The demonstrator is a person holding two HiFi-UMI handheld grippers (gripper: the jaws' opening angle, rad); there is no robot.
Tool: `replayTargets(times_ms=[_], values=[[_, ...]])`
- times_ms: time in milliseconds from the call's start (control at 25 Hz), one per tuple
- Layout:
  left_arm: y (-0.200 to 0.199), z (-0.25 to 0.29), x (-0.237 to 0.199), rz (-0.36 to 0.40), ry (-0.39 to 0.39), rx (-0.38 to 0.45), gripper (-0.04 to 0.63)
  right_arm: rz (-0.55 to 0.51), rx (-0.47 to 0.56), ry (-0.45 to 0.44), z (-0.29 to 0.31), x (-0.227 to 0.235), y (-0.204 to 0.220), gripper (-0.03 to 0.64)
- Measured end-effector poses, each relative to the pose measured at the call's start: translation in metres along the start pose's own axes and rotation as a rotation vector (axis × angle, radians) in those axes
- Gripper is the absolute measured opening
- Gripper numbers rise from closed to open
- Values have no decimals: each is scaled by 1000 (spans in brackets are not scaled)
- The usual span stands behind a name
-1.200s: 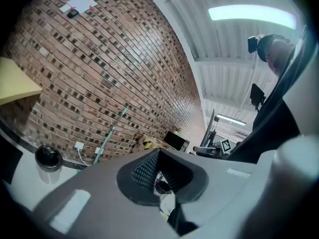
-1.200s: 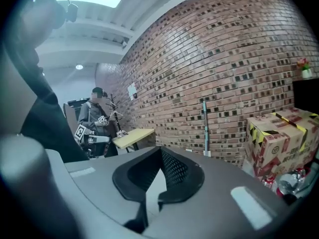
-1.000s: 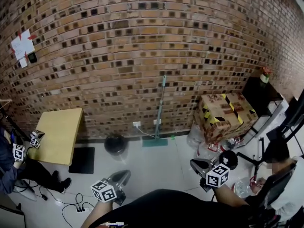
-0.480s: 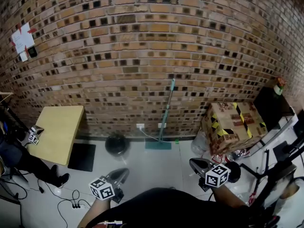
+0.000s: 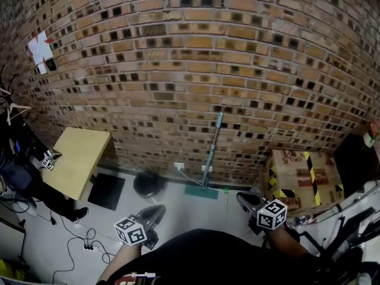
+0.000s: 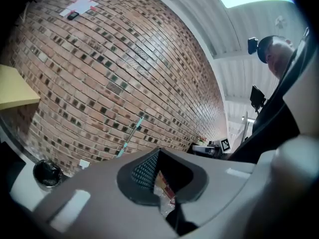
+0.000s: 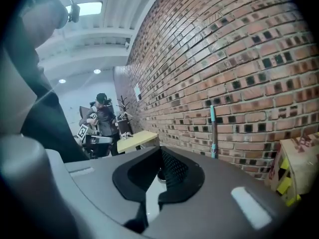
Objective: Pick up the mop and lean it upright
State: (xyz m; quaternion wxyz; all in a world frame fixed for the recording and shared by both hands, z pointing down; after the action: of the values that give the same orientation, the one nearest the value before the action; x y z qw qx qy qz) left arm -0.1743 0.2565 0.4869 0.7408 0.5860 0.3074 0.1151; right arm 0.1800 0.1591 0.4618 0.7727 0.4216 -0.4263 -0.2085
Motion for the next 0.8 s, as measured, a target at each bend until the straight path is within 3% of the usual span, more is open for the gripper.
replayTargets(times_ms=[200, 440, 800], values=[[0, 41, 5, 15, 14, -40, 0, 8, 3, -13, 4, 39, -12, 14], [-15, 85, -29, 26, 52, -45, 0, 45, 21, 38, 21, 78, -24, 14], [-47, 162, -149, 30, 221, -60, 0, 44, 64, 170, 105, 100, -70, 14]])
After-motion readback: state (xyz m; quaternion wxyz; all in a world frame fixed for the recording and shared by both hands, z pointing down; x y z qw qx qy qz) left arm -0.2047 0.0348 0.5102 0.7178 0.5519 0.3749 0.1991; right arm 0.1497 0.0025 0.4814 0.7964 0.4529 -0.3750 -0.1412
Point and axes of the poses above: the fingertips, and each gripper's own axes: z forward along the fingers, x to its right, y out of its underside, the point moved 6 cm from there along -z, backward along the fingers, and after that the axes turned 12 degrees about z, right-handed, at the moved point
